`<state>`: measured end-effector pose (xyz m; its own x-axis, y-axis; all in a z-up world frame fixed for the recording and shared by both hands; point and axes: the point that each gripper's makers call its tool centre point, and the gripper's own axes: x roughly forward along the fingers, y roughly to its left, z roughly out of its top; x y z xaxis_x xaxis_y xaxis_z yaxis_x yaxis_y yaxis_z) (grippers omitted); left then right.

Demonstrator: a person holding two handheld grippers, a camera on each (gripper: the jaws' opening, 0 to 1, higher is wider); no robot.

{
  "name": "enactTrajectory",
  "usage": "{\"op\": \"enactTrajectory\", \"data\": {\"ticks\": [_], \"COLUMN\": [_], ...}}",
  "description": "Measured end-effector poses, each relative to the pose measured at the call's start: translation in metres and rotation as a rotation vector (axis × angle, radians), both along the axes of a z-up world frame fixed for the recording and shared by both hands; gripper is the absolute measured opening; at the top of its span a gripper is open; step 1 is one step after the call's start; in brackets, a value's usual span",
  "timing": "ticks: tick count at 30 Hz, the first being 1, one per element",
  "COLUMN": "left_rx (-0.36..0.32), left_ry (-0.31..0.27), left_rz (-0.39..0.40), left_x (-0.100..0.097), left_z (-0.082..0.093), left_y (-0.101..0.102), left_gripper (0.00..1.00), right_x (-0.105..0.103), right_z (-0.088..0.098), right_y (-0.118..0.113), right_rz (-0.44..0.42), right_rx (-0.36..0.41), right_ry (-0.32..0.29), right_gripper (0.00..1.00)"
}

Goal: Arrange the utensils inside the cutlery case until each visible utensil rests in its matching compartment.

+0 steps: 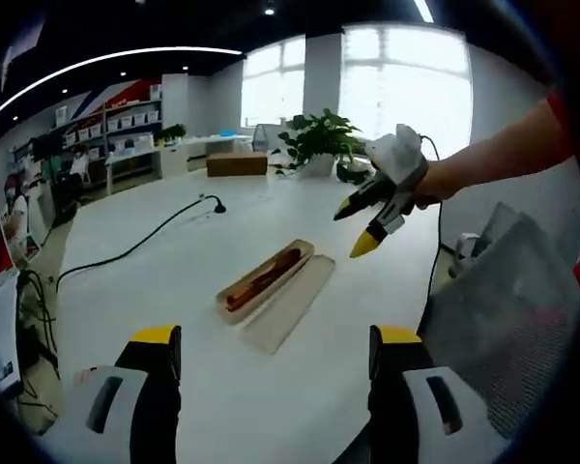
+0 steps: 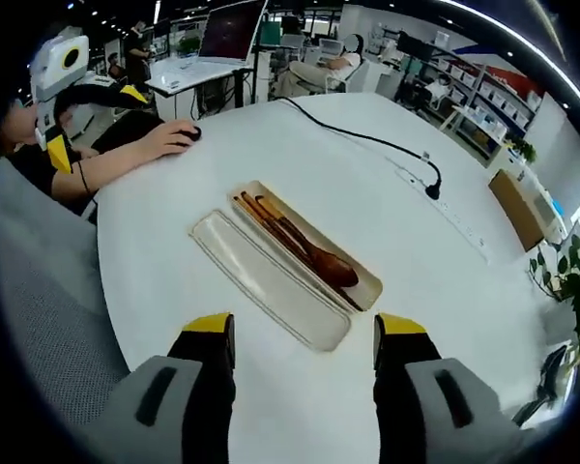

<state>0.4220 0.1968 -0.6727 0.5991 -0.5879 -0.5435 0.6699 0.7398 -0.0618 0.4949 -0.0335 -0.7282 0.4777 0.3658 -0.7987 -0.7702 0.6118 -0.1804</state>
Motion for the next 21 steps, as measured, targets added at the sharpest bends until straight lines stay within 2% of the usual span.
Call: {"op": "enactTrajectory", "data": {"ticks": [2,3,5,7,11,13,15,18,21], "left_rx": [0.026,0.046,0.040,0.042,0.086,0.109,0.103,0.135,0.140], "left_ry": [0.009,-0.010,-0.031,0.016,0.013,0.065,0.065,0.076,0.071], "left_rz": [-0.006,-0.011,-0.018,-0.019,-0.048,-0.036,-0.039,-0.043,-0.033], "left_x": [0.004,0.007,0.010,0.010,0.019,0.022,0.029,0.038,0.042], "left_z": [-0.012,-0.016,-0.023,-0.033,-0.052,-0.068,-0.075,-0.092,-0.099], "left_y": [-0.005,-0.007,-0.012,-0.016,-0.024,-0.024,-0.029,-0.035,-0.040], "left_gripper": [0.77,0.74,0.69,0.73,0.72,0.70,0.68,0.65,0.68], "right_x": [0.000,0.000,0.002,0.003,0.005,0.005,0.008,0.012,0.016], "right_z": [-0.004,-0.006,-0.009,-0.012,-0.023,-0.035,-0.045,-0.054,-0.057], "right_y": [-0.003,-0.004,-0.005,-0.005,0.001,0.001,-0.003,-0.007,-0.011], "right_rz": [0.001,0.011,0.024,0.036,0.065,0.099,0.096,0.082,0.069], "right_rx": [0.002,0.005,0.009,0.011,0.040,0.028,0.028,0.041,0.051], "right_ry": [0.010,0.014,0.012,0.014,0.024,0.034,0.045,0.059,0.060], "right_gripper": [0.56,0.56,0.56,0.56,0.57,0.57,0.57,0.57,0.57]}}
